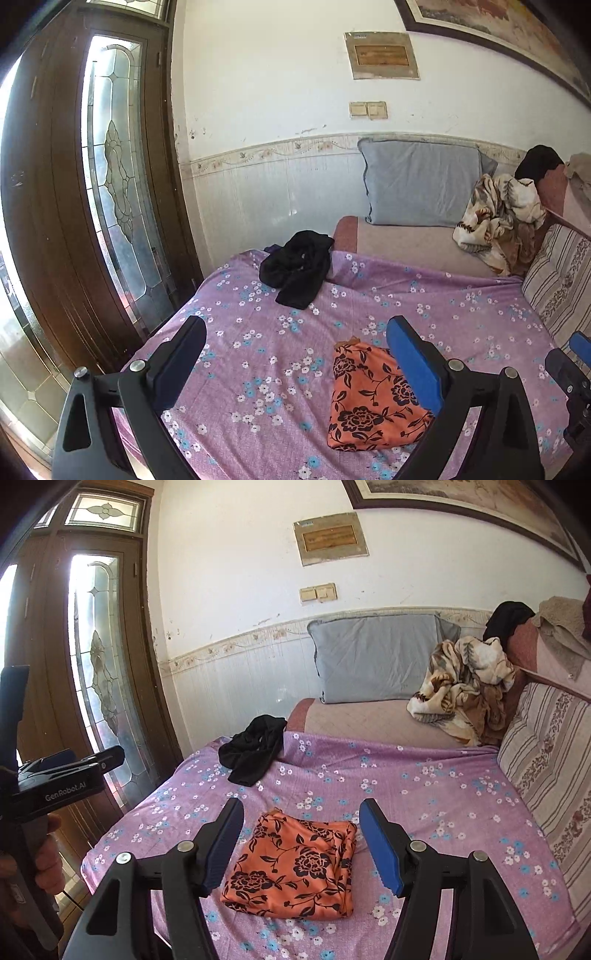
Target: Fold small clothes
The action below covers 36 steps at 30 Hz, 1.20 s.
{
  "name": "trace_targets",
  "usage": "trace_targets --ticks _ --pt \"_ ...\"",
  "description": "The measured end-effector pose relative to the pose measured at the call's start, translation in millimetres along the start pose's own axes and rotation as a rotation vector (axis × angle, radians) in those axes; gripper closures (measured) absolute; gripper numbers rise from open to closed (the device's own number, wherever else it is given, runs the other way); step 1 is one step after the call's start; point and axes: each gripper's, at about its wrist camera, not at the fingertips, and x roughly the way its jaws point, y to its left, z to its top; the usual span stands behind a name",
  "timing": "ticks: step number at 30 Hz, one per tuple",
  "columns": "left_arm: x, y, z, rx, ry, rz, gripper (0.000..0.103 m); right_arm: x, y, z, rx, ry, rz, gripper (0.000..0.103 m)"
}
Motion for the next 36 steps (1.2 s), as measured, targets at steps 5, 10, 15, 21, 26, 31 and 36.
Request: trace_targets --ticks 5,10,15,21,26,31,36 --pt "-17 5 11 -0.006 -0.036 0.019 0.005 -25 11 17 -0.016 -0.060 -0.002 0.031" --pt "-33 9 17 -0.009 -0.068 0.024 0.005 -38 17 25 -0.014 -0.090 -0.005 0.029" --pt "-40 12 19 -0.010 -0.083 0.026 0.005 -40 20 24 -0.029 -0.080 0.001 0.029" --pt "-44 12 21 -0.003 -0.085 0.030 0.005 -34 30 17 -0.073 -0.059 -0.018 0.029" --pt "-47 18 23 -0.009 -0.090 0.045 0.005 -31 35 16 -0.104 -0.057 -0.073 0.029" --pt "-47 26 23 -0.021 -0.090 0.059 0.005 -36 40 23 -0.108 -0.079 -0.071 0.029" --pt "-49 31 21 -0.015 -0.095 0.052 0.005 -31 50 24 -0.133 -0.076 -0.066 0.029"
